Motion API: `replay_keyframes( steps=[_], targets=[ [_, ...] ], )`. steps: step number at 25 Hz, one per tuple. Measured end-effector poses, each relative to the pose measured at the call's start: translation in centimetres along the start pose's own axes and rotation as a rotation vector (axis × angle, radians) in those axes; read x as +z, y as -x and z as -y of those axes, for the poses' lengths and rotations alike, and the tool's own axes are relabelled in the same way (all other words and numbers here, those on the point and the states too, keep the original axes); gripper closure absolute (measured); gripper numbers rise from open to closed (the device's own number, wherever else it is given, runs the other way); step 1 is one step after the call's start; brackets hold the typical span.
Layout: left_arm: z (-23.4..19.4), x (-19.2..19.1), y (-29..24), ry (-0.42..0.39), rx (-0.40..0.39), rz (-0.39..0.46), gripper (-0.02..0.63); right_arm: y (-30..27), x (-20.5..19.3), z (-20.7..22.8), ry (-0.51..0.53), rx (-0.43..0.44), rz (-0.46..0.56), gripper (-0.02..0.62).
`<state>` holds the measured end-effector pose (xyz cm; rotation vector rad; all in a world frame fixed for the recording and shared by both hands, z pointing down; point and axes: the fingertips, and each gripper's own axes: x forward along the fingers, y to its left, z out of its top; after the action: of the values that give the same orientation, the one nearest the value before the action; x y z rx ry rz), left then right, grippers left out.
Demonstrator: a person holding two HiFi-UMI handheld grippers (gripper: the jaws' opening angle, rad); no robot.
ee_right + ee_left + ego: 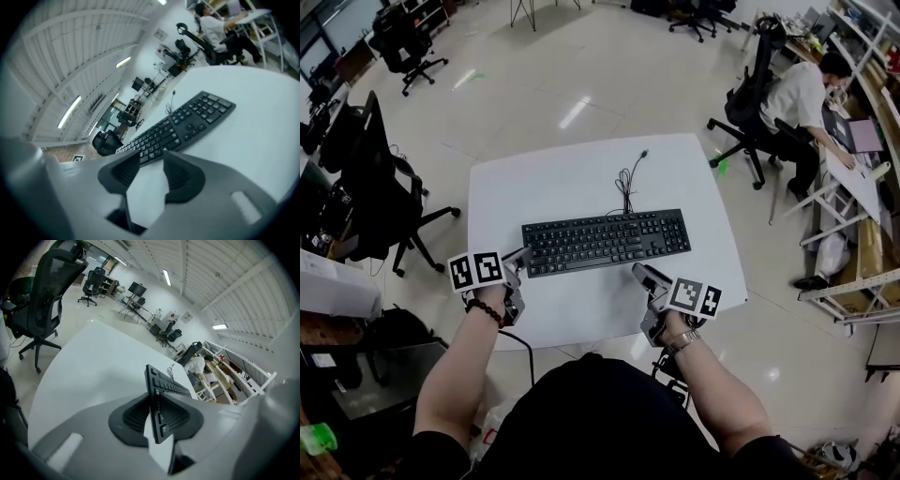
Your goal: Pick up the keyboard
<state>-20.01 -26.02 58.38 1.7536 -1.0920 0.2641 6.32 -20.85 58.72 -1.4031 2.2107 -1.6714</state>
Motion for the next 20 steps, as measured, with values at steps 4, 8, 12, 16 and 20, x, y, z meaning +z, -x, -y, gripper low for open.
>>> replay_keyframes(
  steps=[4,8,12,16,20],
  targets=[
    [0.8,0.1,0.4,-0.005,-0.002,0.003,0.531,-1.2,0.0,3.4,-0.183,0.004,0.045,0.393],
    [1.2,0.1,0.7,-0.013,0.000,0.007,0.531,-2.6,0.3,6.1,-0.308,0.009,0.108,0.385],
    [1.5,0.2,0.7,-0.021,0.006,0.010,0.531,-4.1,1.3,7.4,-0.369,0.027,0.155,0.385],
    [1.4,0.3,0.8,-0.027,0.013,0.015,0.531,-5.2,2.5,7.8,-0.408,0.051,0.202,0.388],
    [1.4,0.4,0.6,-0.038,0.015,0.025,0.531,-5.2,2.7,7.7,-0.404,0.079,0.222,0.417]
  ],
)
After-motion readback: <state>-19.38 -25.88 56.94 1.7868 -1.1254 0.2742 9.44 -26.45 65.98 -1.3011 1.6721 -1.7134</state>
